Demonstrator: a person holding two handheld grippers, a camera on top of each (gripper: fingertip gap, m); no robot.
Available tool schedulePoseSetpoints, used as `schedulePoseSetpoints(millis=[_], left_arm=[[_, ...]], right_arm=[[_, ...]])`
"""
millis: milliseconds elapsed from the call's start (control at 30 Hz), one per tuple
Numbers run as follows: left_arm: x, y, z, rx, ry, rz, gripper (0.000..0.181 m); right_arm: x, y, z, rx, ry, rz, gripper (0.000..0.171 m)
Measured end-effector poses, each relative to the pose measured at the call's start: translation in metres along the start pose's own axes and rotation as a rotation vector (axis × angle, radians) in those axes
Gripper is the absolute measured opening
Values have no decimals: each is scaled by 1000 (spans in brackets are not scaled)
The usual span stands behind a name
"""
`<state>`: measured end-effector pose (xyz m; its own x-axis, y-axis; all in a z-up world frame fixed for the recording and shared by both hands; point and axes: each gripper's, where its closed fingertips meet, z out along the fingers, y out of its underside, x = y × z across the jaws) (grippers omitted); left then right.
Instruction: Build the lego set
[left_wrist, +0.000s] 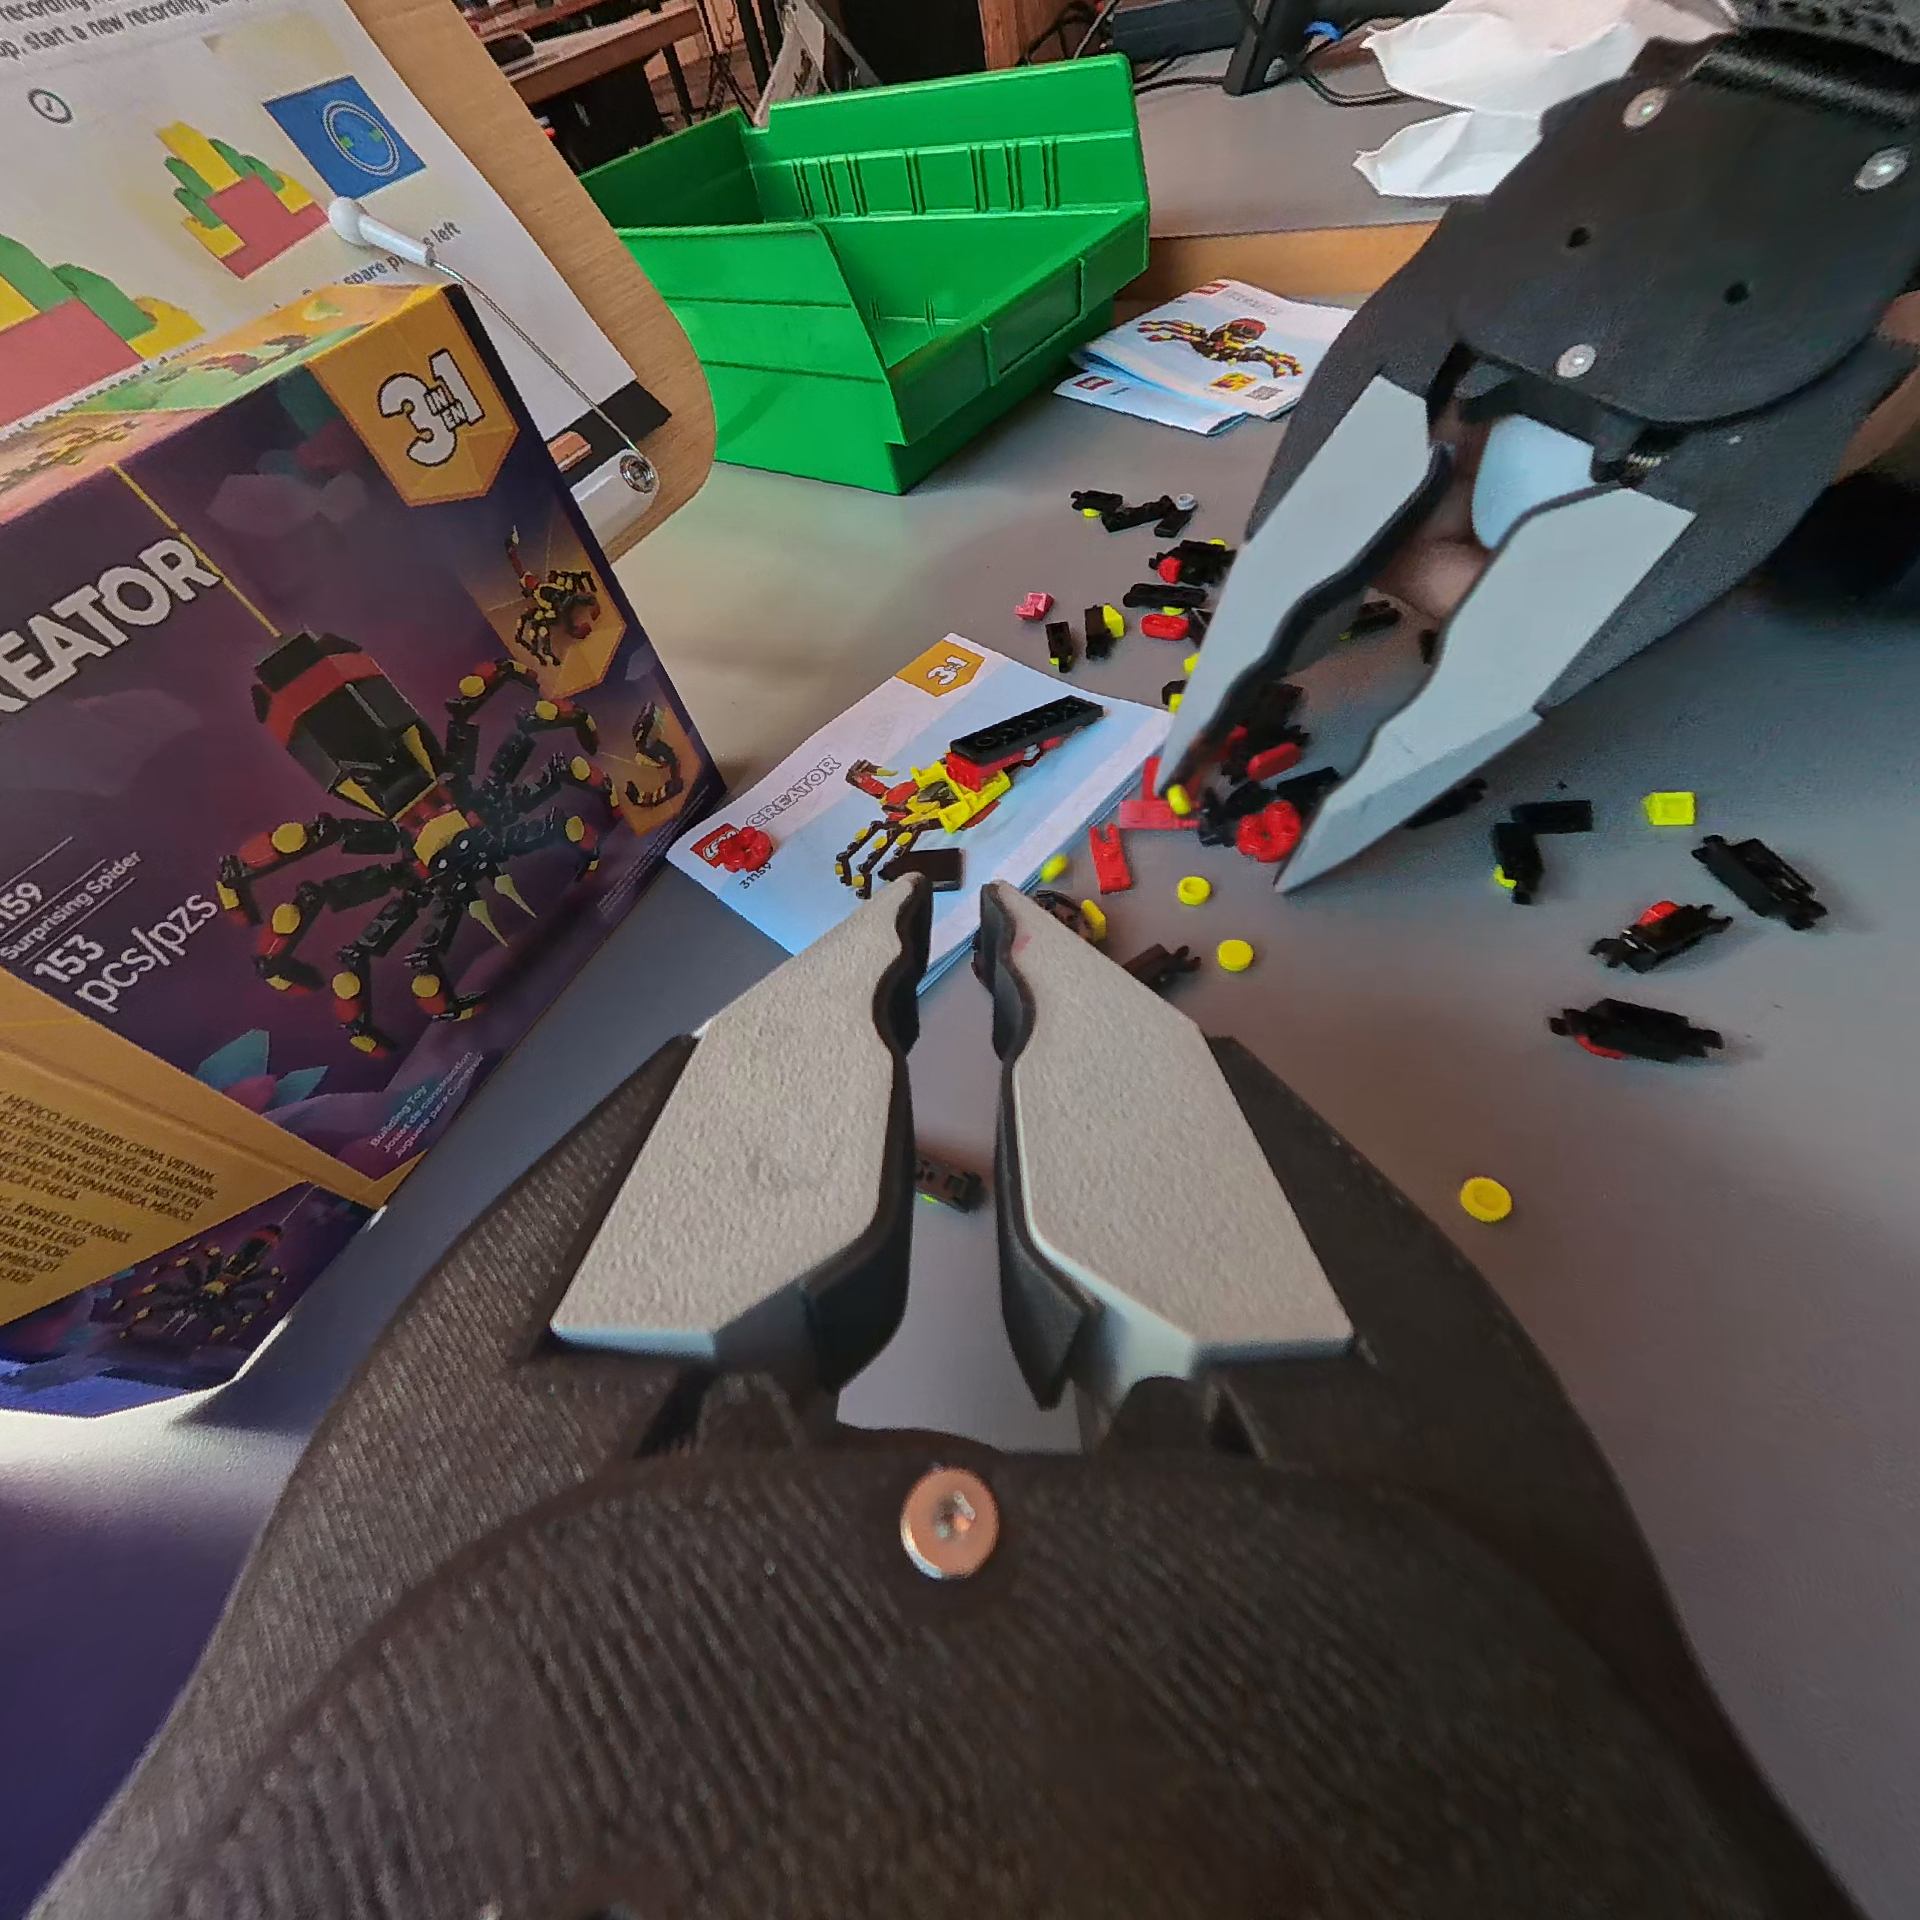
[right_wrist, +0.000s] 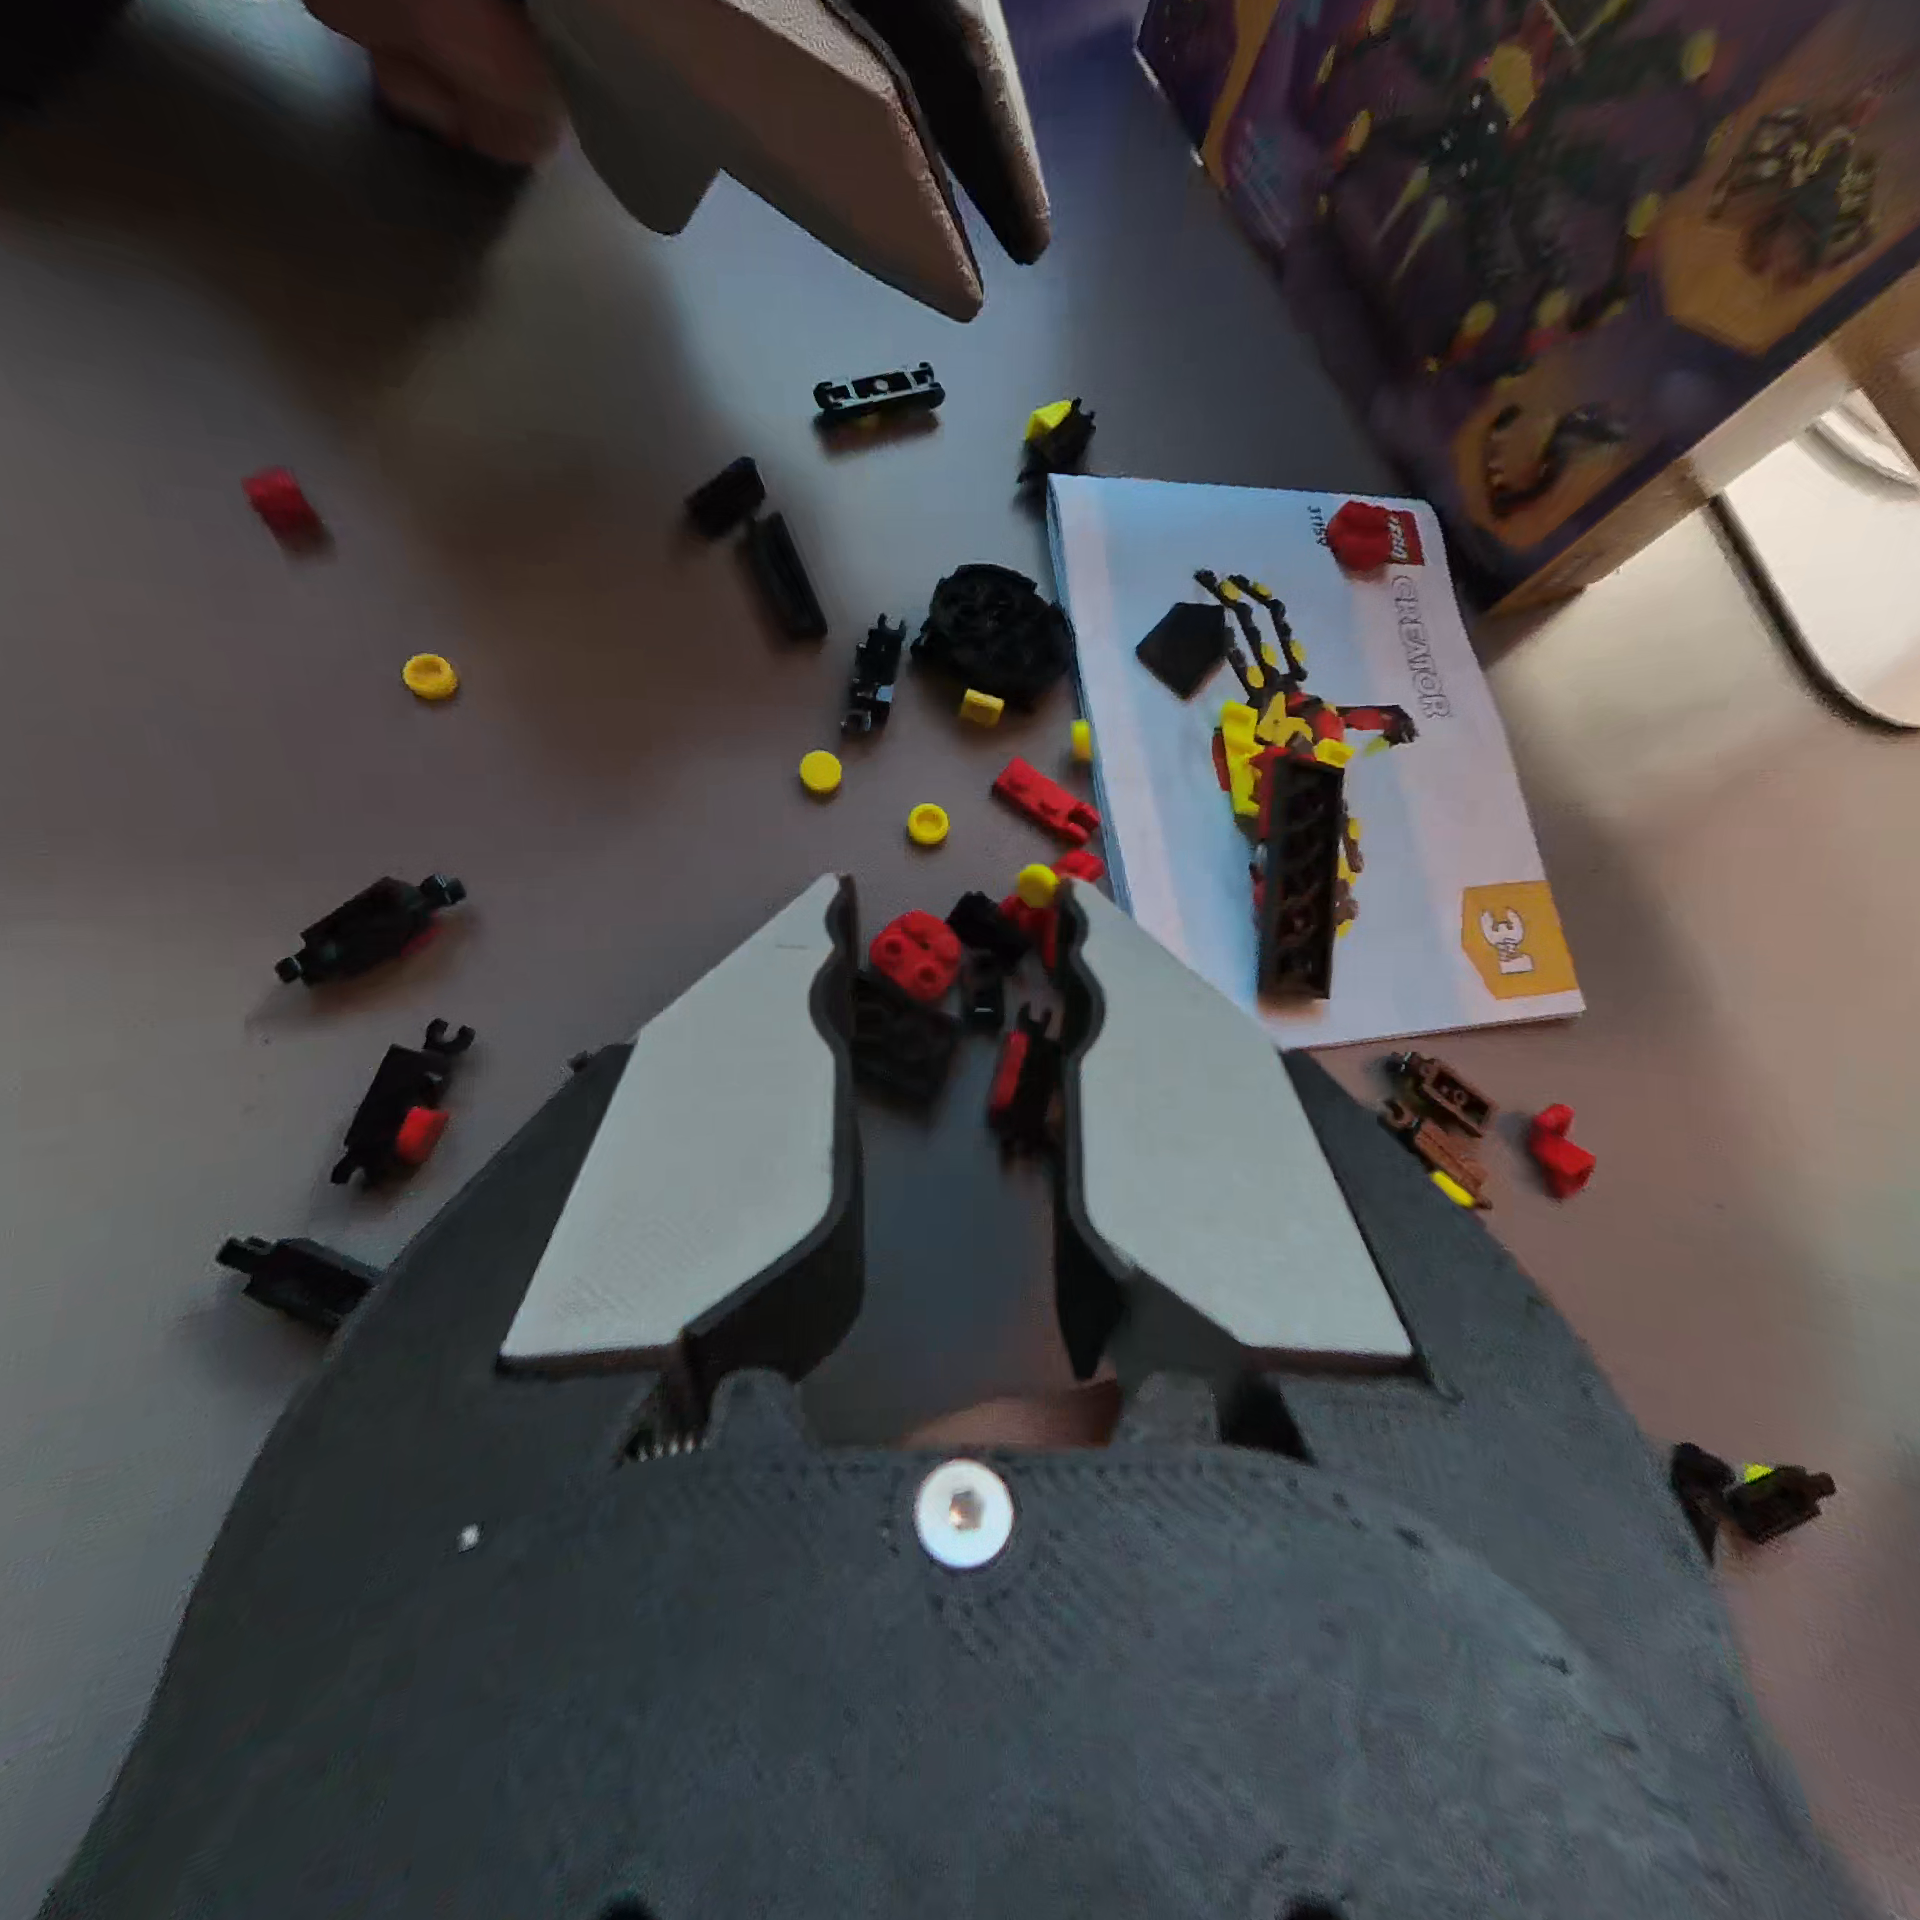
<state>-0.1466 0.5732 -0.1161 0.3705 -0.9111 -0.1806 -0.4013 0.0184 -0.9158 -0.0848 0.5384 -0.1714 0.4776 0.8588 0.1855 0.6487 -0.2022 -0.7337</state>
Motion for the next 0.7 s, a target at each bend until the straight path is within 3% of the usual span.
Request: schedulePoseSetpoints(millis=[267,400,467,600,700], left_arm=[[0,0,0,0,0,-1,6],[0,0,0,-2,0,2,6],[1,0,0,0,0,3,6],[1,0,1,-4,1,6,7],[2,2,2,-18,5,11,7]], right_arm=[[8,-14,-6,92,51,-13,31],[-14,-4,-4,28,-99,2,28],[-6,-9,-4,53,-28,-22,36],[29,-22,-14,167,149,37,30],[66,-7,-18,104,334,76,26]])
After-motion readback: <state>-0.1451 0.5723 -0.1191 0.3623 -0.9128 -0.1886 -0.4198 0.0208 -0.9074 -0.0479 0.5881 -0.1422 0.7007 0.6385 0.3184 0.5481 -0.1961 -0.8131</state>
